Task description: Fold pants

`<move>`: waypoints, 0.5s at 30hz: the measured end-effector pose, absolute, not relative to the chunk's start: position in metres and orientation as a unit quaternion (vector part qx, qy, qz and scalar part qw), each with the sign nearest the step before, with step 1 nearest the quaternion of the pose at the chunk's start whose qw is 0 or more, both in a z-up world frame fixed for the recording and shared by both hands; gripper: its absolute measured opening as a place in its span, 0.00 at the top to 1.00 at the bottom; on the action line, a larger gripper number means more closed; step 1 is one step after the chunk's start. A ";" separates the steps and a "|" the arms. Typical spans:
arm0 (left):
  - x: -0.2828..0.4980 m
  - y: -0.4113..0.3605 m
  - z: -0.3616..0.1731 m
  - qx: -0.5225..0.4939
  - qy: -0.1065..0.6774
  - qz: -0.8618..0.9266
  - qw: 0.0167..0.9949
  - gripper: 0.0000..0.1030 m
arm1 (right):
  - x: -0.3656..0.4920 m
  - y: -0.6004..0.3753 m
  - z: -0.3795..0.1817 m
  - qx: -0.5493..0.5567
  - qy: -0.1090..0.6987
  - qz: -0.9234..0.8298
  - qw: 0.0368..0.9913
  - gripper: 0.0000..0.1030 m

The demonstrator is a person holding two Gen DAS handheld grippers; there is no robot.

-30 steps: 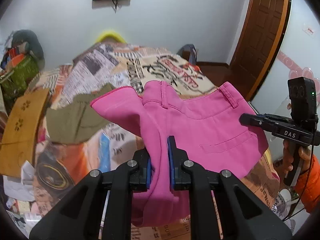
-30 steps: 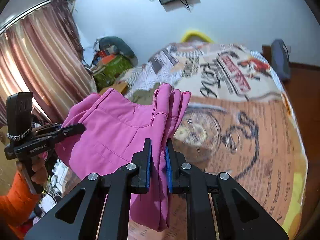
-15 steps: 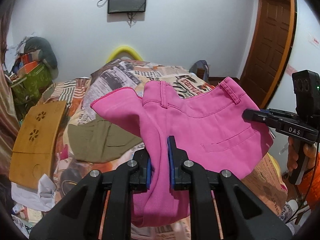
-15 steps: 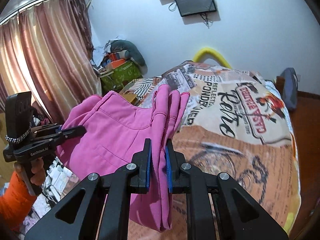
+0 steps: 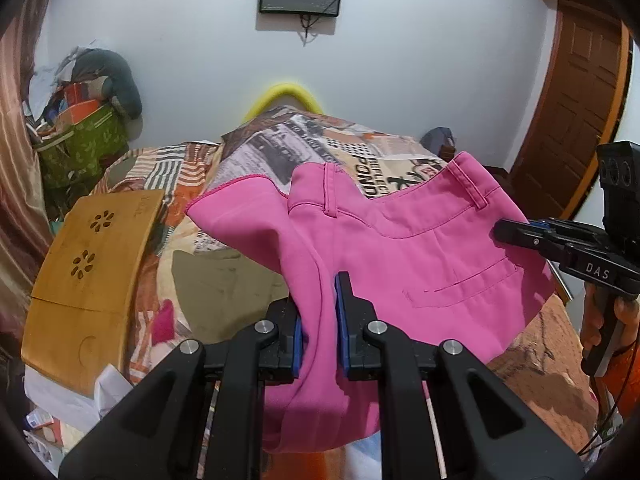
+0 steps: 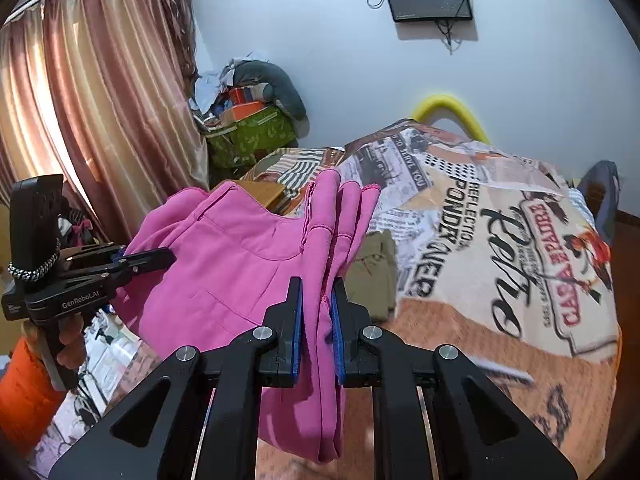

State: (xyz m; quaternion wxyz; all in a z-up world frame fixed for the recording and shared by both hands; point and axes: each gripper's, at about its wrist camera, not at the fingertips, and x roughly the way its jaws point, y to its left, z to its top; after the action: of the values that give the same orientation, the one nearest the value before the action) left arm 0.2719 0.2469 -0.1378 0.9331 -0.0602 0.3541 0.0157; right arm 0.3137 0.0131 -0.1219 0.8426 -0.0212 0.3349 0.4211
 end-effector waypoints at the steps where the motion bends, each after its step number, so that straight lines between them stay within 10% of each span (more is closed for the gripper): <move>1: 0.277 0.254 -0.141 -0.060 0.353 0.019 0.934 0.87 | 0.318 0.019 -0.124 -0.023 0.335 0.423 0.842 0.89; 15: 0.351 0.313 -0.199 -0.056 0.372 0.038 0.926 0.87 | 0.390 0.086 -0.174 -0.044 0.364 0.416 0.832 0.89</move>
State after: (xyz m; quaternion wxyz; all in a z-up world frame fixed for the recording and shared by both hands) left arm 0.3511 0.3132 -0.1987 0.9259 -0.0558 0.3716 0.0383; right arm 0.3898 0.0862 -0.1742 0.8323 -0.0443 0.3638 0.4159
